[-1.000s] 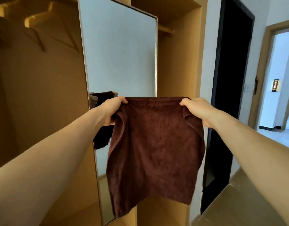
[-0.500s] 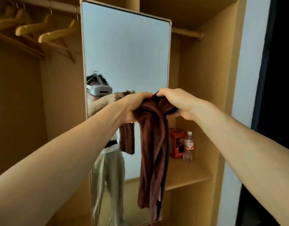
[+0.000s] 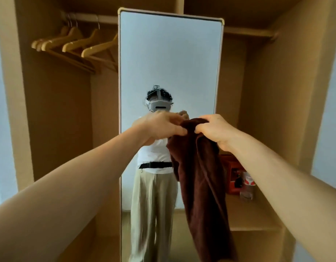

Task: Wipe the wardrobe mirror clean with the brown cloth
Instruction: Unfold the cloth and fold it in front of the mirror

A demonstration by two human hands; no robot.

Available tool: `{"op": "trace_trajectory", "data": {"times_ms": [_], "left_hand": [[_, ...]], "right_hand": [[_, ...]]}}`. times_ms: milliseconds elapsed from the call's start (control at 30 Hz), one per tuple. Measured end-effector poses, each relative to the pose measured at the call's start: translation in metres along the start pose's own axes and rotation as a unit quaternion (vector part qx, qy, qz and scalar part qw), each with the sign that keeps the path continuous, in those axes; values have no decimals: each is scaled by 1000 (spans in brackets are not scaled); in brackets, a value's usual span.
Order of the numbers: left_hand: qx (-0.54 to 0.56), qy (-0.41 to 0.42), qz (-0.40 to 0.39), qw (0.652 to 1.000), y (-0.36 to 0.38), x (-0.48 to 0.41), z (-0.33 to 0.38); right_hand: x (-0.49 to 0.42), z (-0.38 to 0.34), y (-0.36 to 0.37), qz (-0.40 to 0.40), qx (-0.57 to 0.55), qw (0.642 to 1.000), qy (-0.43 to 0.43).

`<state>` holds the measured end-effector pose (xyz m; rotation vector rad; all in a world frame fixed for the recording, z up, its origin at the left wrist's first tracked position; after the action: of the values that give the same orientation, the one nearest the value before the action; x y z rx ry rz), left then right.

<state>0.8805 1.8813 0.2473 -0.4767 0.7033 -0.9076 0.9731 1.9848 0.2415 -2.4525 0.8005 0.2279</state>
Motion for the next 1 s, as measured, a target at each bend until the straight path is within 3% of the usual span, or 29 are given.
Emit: {"op": "trace_trajectory", "data": {"times_ms": [100, 267, 367, 467, 700, 767, 867, 1000], "left_hand": [[-18, -63, -34, 997, 7, 4, -16], [196, -79, 19, 977, -13, 3, -28], [359, -57, -91, 927, 9, 8, -28], [345, -82, -175, 918, 33, 14, -40], [431, -105, -63, 894, 19, -8, -36], [437, -86, -37, 895, 12, -12, -31], [435, -74, -30, 897, 11, -14, -26], [487, -112, 58, 864, -2, -22, -37]], "right_hand": [[-5, -11, 1, -5, -11, 999, -31], [-9, -32, -2, -29, -57, 997, -48], [-18, -47, -10, 4, -140, 989, -47], [-28, -46, -19, 75, -160, 984, -34], [-38, 27, -14, 141, -164, 974, 66], [-42, 43, 2, 80, -212, 970, 91], [-42, 44, 35, -85, -310, 945, 60], [-32, 52, 61, -168, -383, 907, 42]]}}
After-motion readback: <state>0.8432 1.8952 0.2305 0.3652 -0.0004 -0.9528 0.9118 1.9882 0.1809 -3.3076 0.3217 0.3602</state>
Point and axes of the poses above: each hand's wrist, its own x-axis away from the middle knuckle, its own y-axis out of the palm, z = x × y, the point moved 9 cm from there along -x, towards the middle knuckle, and after that the axes turned 4 degrees about -z, right-handed, at the moved point
